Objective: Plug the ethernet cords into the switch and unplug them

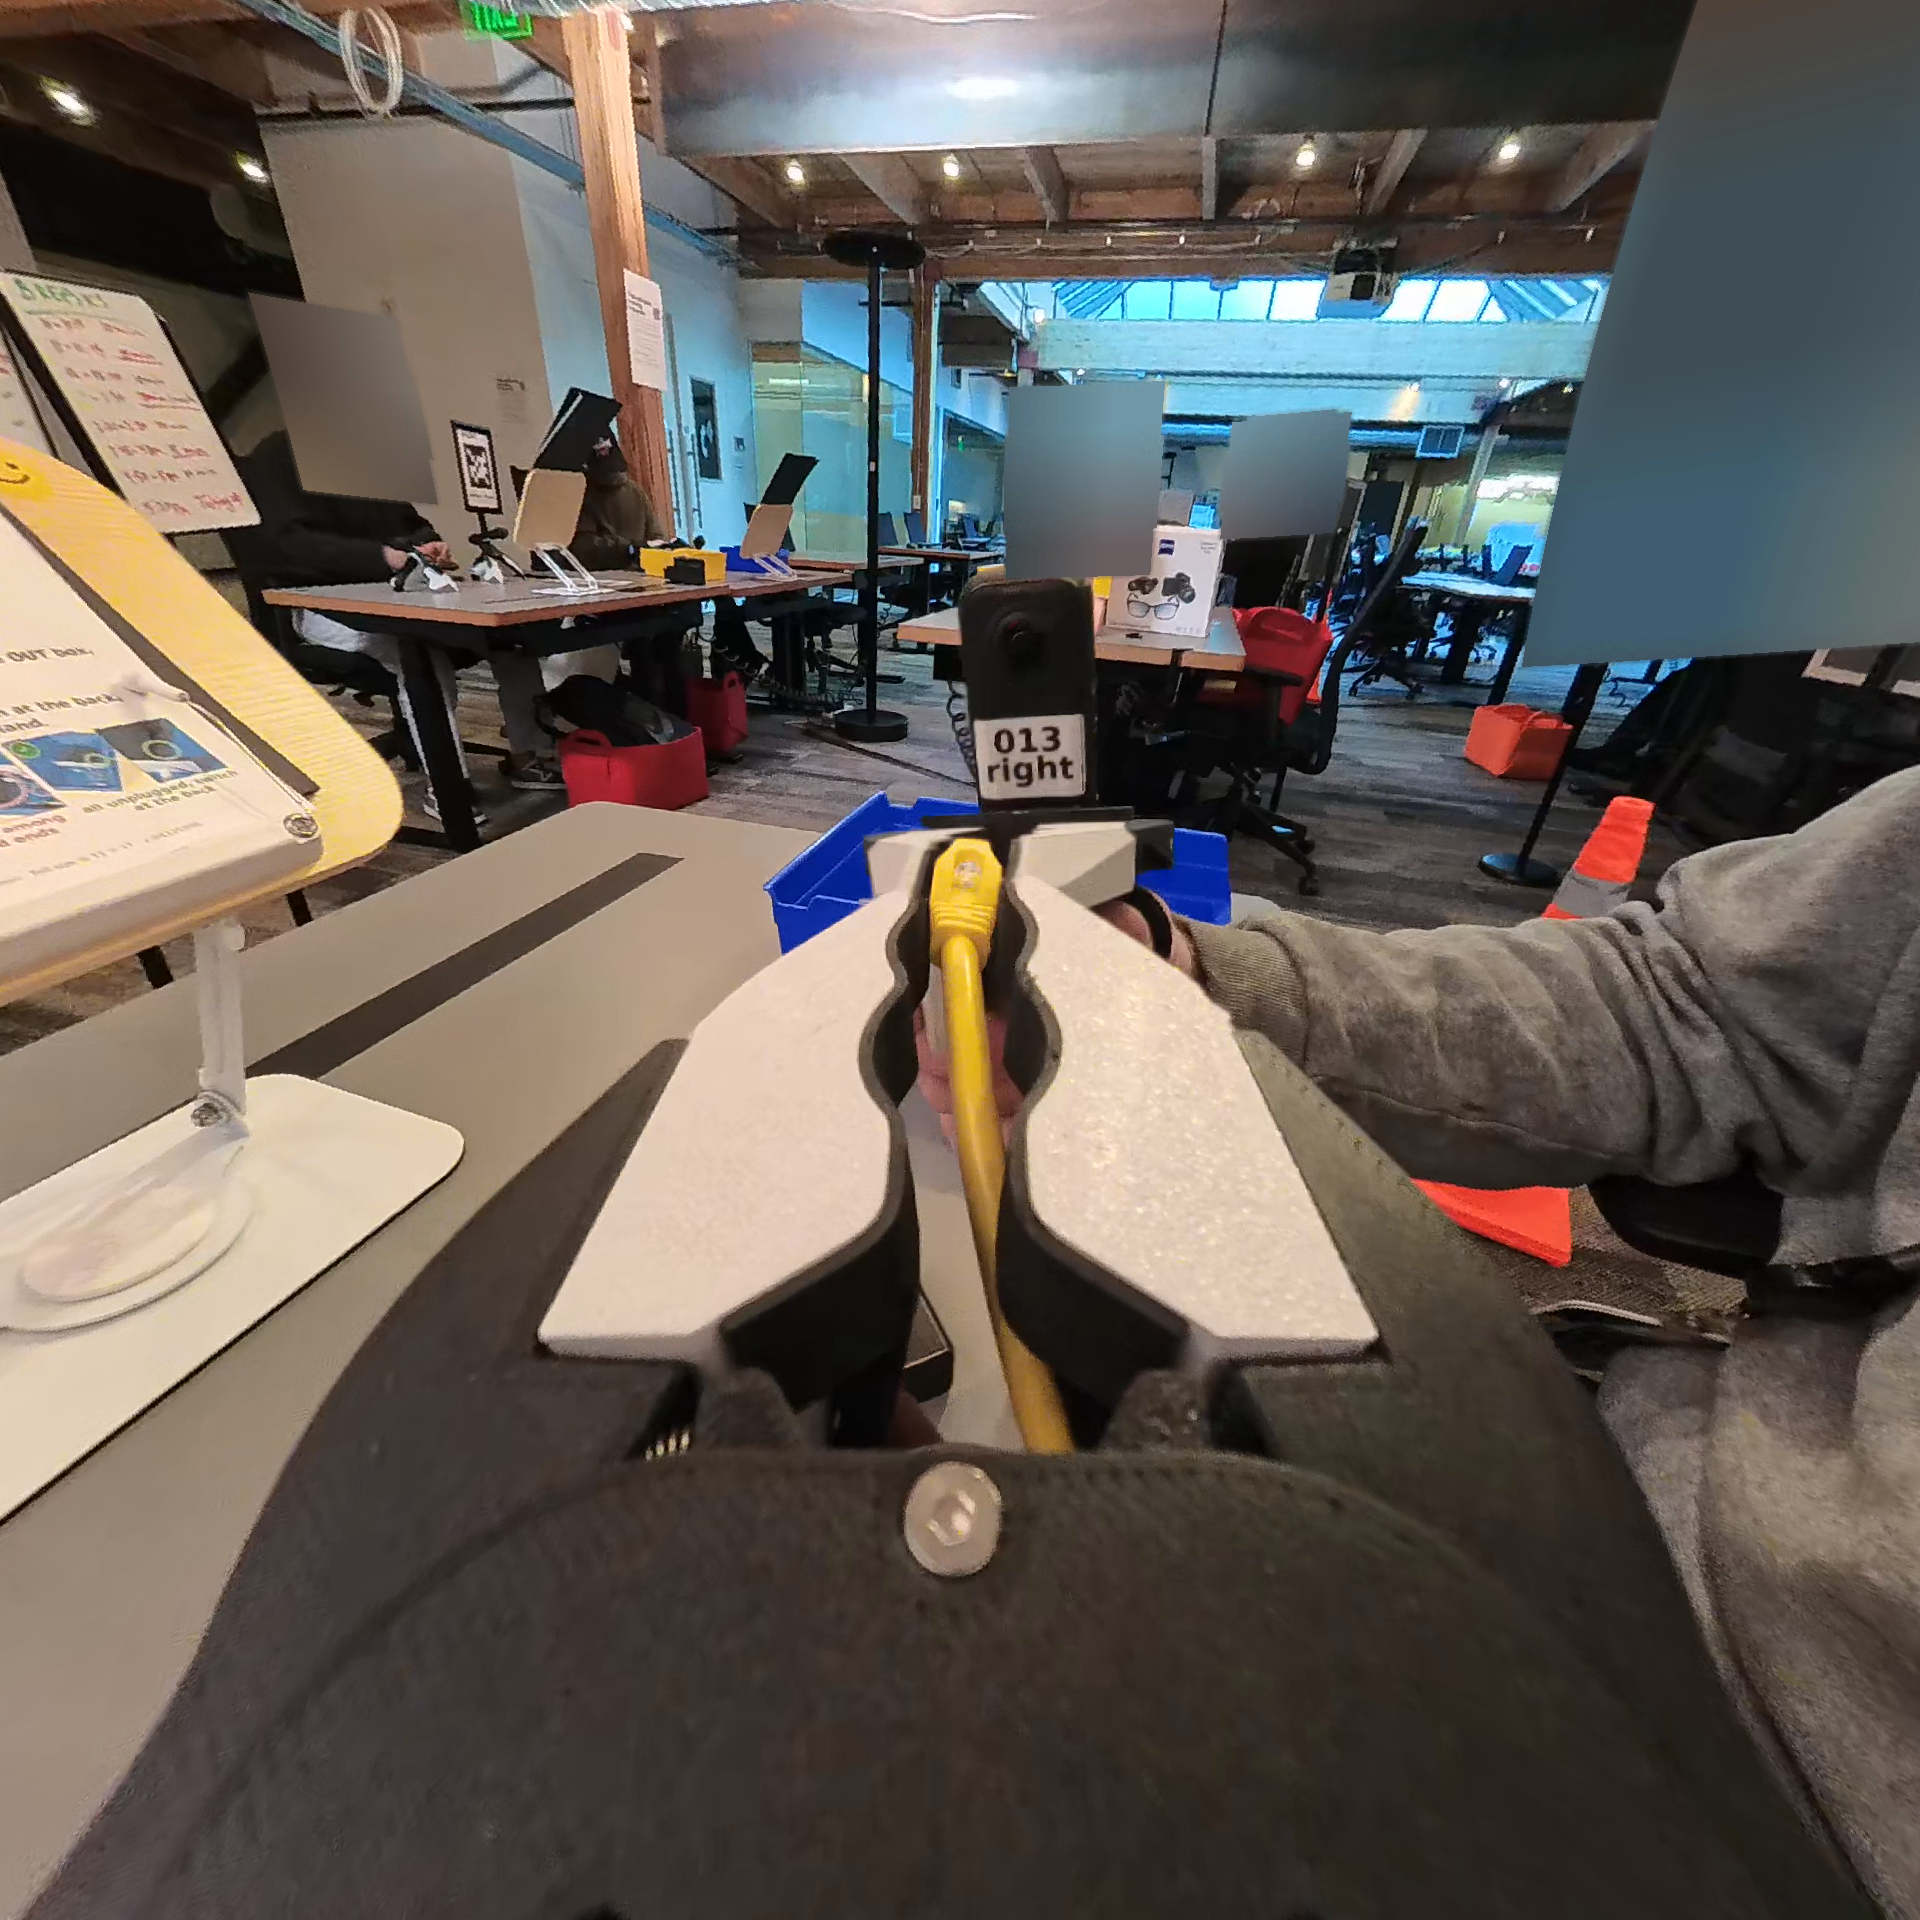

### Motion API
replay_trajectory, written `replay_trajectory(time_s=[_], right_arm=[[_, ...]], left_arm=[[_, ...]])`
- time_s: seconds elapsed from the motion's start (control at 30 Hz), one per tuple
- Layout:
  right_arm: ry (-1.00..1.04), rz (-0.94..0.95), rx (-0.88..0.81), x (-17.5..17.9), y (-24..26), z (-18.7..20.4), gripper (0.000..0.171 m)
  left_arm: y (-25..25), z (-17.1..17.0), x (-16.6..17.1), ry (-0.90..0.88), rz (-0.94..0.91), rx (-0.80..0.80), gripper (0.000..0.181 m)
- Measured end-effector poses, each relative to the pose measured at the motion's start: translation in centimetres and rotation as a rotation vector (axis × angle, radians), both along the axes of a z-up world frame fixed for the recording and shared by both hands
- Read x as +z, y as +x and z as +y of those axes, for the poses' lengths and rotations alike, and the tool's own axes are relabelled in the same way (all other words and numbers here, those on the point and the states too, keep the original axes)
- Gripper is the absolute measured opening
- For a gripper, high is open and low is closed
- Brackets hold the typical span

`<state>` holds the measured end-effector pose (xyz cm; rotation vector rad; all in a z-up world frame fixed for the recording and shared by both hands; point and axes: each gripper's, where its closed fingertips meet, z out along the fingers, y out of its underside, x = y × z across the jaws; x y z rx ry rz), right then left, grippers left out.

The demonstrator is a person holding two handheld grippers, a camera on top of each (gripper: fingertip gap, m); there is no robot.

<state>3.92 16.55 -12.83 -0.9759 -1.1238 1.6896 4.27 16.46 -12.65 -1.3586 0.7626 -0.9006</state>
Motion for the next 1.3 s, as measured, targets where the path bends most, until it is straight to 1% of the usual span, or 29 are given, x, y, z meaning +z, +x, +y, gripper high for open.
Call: replay_trajectory(time_s=[0.13,0.3,0.63,0.73,0.93,1.07,1.17,1.3], right_arm=[[-0.015,0.021,0.02,0.2,0.2,-0.2,0.009],[-0.032,0.034,0.039,0.6,0.3,-0.3,0.009],[-0.146,0.097,0.095,0.8,0.1,-0.3,0.008],[-0.157,0.107,0.102,0.8,0.1,-0.4,0.008],[-0.172,0.114,0.111,0.9,0.0,-0.3,0.009],[-0.173,0.107,0.096,1.0,0.0,-0.1,0.01],[-0.167,0.105,0.041,1.2,0.5,0.9,0.02],[-0.08,0.02,-0.061,0.8,0.8,1.5,0.016]], left_arm=[[0.1,-0.1,-0.1,-0.001,0.007,-0.006,0.011],[0.2,-0.2,0.3,0.018,0.007,-0.008,0.012],[0.4,-0.2,0.3,0.066,0.027,0.013,0.015],[0.3,-0.1,0.1,0.076,0.041,0.023,0.012],[0.2,-0.1,0.1,0.079,0.05,0.032,0.012],[0.1,0.1,0.2,0.076,0.046,0.045,0.012],[-0.4,0.3,0.4,0.065,0.037,0.055,0.012],[-1.2,0.7,0.7,0.064,0.034,0.076,0.012]])
